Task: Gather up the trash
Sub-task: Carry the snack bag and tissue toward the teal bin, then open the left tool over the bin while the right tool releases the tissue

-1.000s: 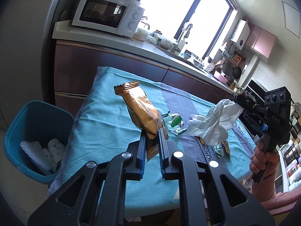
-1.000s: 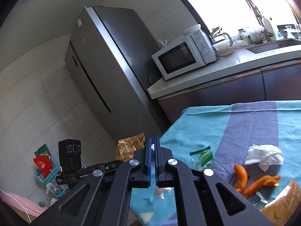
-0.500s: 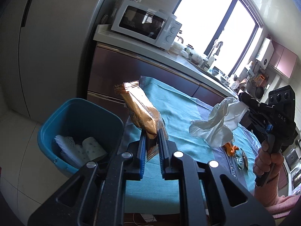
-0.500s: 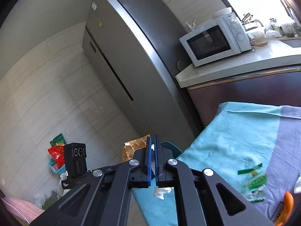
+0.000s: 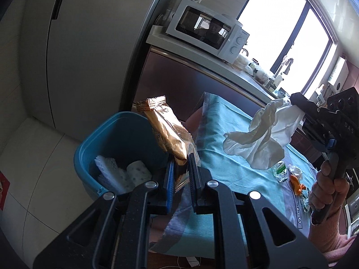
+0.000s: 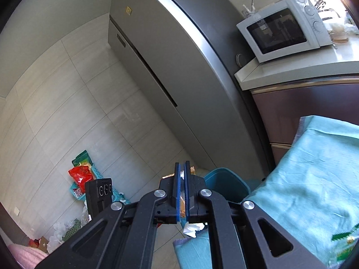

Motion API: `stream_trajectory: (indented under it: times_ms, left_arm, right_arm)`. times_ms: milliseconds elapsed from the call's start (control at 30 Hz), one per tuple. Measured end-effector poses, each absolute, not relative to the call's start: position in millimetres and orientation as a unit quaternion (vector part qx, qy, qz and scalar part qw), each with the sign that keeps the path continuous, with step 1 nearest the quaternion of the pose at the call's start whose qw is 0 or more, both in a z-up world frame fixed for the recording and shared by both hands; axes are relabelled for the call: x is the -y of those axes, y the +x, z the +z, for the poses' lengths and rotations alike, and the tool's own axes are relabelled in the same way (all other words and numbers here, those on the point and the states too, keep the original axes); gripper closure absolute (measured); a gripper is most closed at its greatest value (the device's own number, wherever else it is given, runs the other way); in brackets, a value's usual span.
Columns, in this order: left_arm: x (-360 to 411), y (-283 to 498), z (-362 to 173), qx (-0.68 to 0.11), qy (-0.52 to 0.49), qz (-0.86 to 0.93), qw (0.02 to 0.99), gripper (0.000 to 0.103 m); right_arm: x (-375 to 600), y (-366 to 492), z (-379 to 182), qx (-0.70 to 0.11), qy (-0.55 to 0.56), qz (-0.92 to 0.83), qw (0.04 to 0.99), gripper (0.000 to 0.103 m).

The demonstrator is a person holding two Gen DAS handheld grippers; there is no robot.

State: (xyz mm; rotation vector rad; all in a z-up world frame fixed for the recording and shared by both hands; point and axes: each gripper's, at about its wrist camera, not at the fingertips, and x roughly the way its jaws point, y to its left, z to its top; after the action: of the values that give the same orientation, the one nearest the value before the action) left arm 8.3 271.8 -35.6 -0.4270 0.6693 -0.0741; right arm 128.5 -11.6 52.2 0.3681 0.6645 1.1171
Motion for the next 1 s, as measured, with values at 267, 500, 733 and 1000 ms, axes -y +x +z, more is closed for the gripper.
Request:
stream_trajectory:
  times_ms: [267,500,733,1000]
  left_arm:
    - [-287,17,-54,-0.341,-0.216,-0.008,0.915,0.09]
    - [-293,29,-70,-0.357,-0.217,0.006,0.908,0.09]
    - [-295,43,-88,-0.377,-0.22,0.015,0.9,0.09]
    - [-291,63,-109,-0.399,-0.214,0.025,0.891,0.09]
  right_arm:
    - [-25,147,33,-0.339,0.174,0.523,0.762,0.101]
    - [-47,155,14,-0.365,0.167,0.519,0.754,0.101]
    - [-58,159,-5,-0.389,0.158,0.505,0.754,0.101]
    - [-70,167,-27,-0.418,0.144,0.485,0.755,0.1]
